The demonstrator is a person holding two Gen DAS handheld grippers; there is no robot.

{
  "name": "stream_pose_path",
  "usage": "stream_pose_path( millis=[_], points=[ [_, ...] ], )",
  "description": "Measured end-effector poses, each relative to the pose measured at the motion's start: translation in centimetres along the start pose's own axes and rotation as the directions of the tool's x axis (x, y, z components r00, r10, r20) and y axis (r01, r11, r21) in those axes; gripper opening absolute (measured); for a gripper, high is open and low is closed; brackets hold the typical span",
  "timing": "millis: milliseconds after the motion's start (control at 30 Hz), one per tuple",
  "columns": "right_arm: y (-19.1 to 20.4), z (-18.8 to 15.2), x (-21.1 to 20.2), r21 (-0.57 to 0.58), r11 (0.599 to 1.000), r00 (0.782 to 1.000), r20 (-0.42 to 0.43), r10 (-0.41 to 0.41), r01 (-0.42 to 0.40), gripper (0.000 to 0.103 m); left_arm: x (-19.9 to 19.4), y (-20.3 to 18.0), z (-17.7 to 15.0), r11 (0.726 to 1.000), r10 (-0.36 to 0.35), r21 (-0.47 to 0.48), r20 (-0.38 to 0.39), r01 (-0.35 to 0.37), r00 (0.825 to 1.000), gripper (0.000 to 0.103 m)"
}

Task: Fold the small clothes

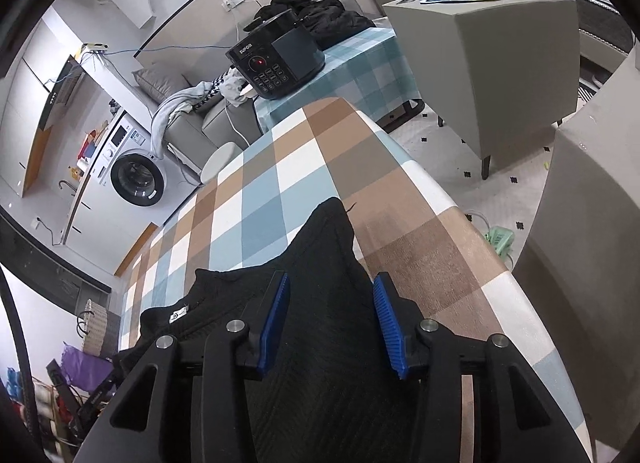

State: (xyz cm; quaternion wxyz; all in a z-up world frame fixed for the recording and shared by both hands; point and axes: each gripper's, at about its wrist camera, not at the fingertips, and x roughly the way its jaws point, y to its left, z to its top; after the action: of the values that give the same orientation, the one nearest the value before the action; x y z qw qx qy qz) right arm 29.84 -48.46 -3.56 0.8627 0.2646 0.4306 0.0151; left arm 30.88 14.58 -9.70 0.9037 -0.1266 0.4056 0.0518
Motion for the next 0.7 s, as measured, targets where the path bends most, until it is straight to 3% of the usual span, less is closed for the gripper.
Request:
stream_pose_path(
  millis=[200, 533, 633, 700],
  points=[
    [-0.1, -0.1, -0.2, 0.000, 1.000, 1.000, 0.002, 0.004, -0.004, 0.044, -3.3, 2.0, 0.9, 0.997, 0.013, -0.071, 0.094, -0.006, 0.995, 0.000],
    [-0.7, -0.1, -0.8, 0.018, 1.000, 1.000, -0.004, -0.004, 0.004, 0.045, -1.9, 4.2, 1.0, 0.986, 0.009, -0.169, 0.062, 0.001, 0.998, 0.001],
    [-1.1, -0.3, -1.0, 0.025, 1.000, 1.000, -0.013, 0.003, -0.002, 0.052, -1.9, 3.9, 0.7, 0.986, 0.007, -0.165, 0.046, 0.000, 0.999, 0.001],
    [-1.2, -0.5, -1.1, 0.023, 1.000, 1.000, -0.017, 0.012, -0.012, 0.053, -2.2, 3.5, 0.4, 0.989, 0.005, -0.147, 0.033, 0.000, 0.999, 0.008]
  ],
)
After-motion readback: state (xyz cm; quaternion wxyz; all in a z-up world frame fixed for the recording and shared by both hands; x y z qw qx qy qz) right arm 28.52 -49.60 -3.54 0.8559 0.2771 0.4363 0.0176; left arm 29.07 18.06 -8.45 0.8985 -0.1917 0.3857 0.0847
